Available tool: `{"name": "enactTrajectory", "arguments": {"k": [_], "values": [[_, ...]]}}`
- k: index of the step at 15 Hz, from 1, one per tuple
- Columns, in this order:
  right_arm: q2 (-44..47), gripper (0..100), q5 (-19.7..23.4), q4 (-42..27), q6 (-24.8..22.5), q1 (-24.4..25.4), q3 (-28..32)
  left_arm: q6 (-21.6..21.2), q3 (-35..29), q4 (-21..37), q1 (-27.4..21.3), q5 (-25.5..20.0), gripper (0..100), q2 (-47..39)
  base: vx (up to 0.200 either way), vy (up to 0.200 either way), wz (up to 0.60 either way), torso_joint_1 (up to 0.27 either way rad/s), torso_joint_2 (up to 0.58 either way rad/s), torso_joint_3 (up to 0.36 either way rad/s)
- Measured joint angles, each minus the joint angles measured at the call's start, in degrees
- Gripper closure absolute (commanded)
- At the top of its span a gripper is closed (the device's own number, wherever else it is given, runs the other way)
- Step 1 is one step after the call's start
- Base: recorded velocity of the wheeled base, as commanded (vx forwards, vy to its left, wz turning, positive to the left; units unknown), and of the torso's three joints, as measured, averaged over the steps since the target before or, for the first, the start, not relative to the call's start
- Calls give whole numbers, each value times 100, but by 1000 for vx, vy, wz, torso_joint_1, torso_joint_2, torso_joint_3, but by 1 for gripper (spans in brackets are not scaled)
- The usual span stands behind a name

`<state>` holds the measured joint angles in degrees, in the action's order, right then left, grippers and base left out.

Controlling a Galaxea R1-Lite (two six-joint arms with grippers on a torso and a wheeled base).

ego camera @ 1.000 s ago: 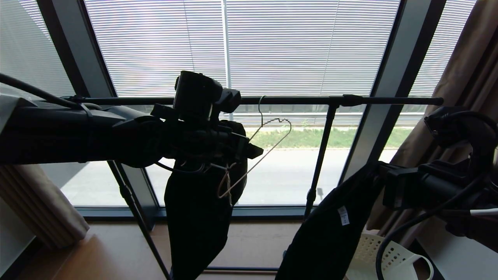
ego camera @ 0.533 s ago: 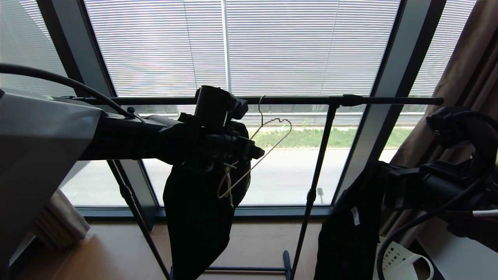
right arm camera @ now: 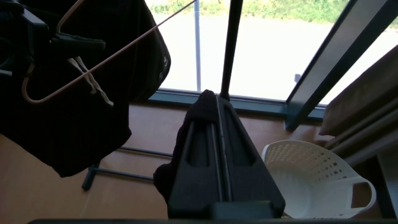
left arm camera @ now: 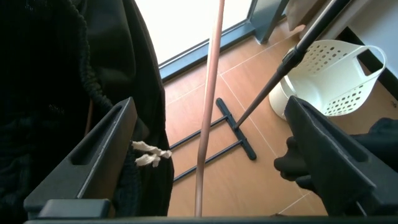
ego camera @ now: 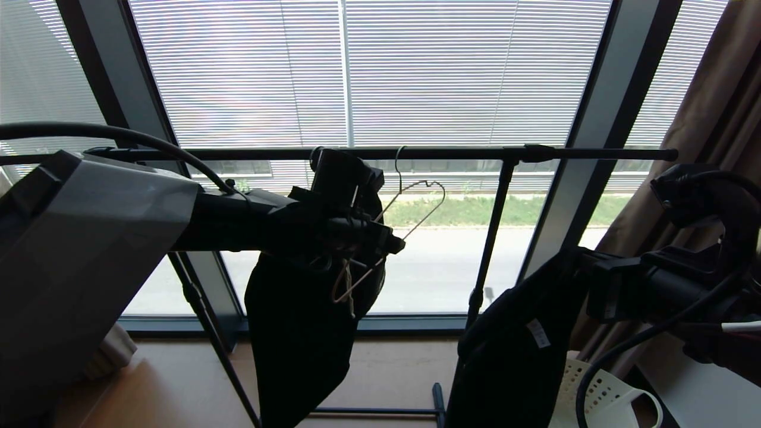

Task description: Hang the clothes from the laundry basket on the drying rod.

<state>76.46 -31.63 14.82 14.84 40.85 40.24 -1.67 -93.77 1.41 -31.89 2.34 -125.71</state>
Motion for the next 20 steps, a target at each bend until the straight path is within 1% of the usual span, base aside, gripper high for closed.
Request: {"name": "enactTrajectory", "arguments": {"k": [7, 13, 20], "values": [[0, 100, 0, 0, 2, 0, 0, 0, 48, 0, 6, 20, 0, -56, 0, 0, 0, 0, 0, 0], [5, 100, -2, 1, 0, 0, 2, 0, 210, -20, 6, 80, 0, -54, 0, 0, 0, 0, 0, 0], [6, 100, 0, 1, 2, 0, 2, -7, 218, -20, 4, 80, 0, -52, 0, 0, 0, 0, 0, 0]]}}
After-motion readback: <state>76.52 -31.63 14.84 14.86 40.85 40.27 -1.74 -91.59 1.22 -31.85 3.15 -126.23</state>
